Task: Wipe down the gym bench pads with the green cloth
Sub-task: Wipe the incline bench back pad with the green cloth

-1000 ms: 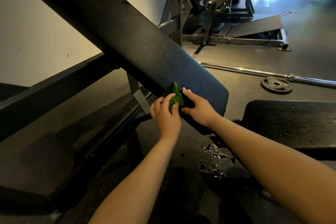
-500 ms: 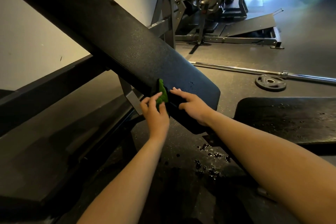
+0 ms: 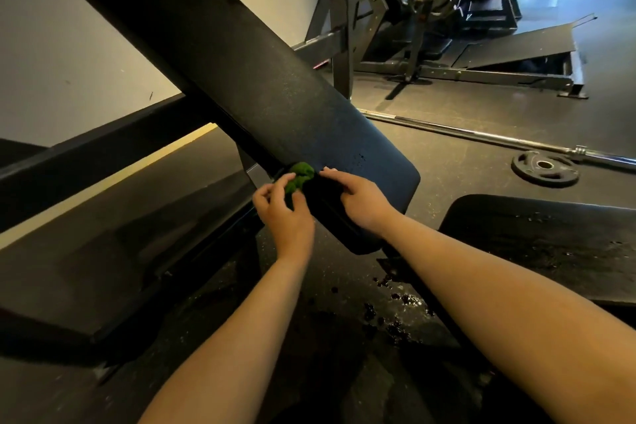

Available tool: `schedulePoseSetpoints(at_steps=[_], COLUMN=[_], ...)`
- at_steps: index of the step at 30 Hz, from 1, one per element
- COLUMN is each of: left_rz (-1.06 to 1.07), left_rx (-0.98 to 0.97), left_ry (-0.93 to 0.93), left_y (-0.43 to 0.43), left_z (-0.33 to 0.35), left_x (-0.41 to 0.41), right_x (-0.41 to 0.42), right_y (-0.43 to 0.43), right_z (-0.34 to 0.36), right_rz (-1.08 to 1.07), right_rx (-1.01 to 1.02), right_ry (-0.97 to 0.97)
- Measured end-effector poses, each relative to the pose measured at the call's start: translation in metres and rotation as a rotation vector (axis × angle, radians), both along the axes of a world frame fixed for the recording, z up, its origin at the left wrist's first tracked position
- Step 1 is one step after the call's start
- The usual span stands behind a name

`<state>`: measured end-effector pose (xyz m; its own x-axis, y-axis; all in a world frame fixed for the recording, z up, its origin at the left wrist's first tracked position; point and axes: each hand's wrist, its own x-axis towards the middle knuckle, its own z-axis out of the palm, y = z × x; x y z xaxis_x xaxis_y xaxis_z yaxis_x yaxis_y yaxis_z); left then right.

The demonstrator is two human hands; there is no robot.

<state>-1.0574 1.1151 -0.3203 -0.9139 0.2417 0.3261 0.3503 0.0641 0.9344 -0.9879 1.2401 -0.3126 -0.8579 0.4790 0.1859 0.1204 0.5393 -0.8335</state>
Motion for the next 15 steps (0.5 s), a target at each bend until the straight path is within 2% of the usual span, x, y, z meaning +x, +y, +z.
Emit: schedulePoseSetpoints(at_steps=[5, 9, 13, 15], left_rz=[0.031, 0.05, 0.115, 0.144], left_rx=[-0.058, -0.128, -0.147, -0.221], left_ry=[0.031, 0.067, 0.029, 0.056], left_y=[0.021, 0.026, 0.037, 0.041], left_z=[0.001, -0.024, -0.038, -0.043], left_x=[0.003, 0.017, 0.041, 0.055], right_x=[0.0, -0.004, -0.003, 0.0], right_y=[0.011, 0.021, 0.029, 0.032], right_z=[-0.013, -0.02, -0.019, -0.017], right_rz=[-0.037, -0.017, 0.034, 0.052], right_rx=[0.062, 0.008, -0.058, -0.088], right_ry=[0.096, 0.149, 0.155, 0.147])
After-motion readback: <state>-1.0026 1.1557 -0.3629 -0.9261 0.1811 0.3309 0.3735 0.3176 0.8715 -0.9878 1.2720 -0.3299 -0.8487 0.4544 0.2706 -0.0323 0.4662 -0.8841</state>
